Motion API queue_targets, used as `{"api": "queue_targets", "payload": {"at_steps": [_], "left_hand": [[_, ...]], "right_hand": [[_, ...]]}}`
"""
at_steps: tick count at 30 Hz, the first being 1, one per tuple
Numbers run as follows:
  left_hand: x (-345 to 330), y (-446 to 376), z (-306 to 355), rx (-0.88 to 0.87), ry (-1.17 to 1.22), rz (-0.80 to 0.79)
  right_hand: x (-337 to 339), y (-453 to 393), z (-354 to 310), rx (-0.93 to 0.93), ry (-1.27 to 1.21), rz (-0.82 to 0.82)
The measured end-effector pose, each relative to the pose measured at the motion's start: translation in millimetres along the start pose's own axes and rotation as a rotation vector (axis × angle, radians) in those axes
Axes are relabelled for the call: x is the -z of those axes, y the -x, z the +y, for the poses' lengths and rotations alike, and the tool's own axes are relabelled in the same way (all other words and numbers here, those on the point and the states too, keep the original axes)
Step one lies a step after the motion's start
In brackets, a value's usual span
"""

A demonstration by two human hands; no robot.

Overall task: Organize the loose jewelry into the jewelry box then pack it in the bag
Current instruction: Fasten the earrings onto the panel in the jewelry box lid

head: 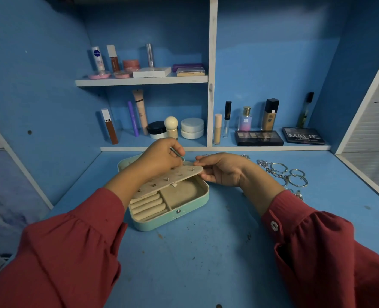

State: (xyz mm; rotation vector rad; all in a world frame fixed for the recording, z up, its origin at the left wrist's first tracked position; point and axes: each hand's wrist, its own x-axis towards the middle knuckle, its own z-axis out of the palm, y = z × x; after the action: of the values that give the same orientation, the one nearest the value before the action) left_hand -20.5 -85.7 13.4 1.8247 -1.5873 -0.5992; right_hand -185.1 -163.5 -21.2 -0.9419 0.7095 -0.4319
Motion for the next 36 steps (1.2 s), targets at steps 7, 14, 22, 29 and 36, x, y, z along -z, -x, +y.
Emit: {"api": "queue_targets", "payload": {"at_steps": [7, 14, 22, 29, 36], "left_hand": [[-1.5, 0.2, -0.6, -0.026, 0.025, 0.014], [-1.0, 0.5, -1.6, -0.027, 0.061, 0.013], [-1.2, -1.9, -5.8, -0.033, 0.078, 0.025], [-0.2, -2.6, -8.0, -0.040, 0.068, 0.026], [-1.4, -2.6, -7.1, -0.091, 0.022, 0.026]], "right_hand": [[-0.7, 1.5, 0.2, 0.000, 0.015, -0.010], [0.7, 0.3, 0.4, 0.005, 0.018, -0.011], [0.2, 1.2, 0.7, 0.008, 0.019, -0.007], [0.6, 1.9, -0.2, -0.006, 0.015, -0.008], [1.0, 0.8, 0.6, -0.004, 0.014, -0.007]]}}
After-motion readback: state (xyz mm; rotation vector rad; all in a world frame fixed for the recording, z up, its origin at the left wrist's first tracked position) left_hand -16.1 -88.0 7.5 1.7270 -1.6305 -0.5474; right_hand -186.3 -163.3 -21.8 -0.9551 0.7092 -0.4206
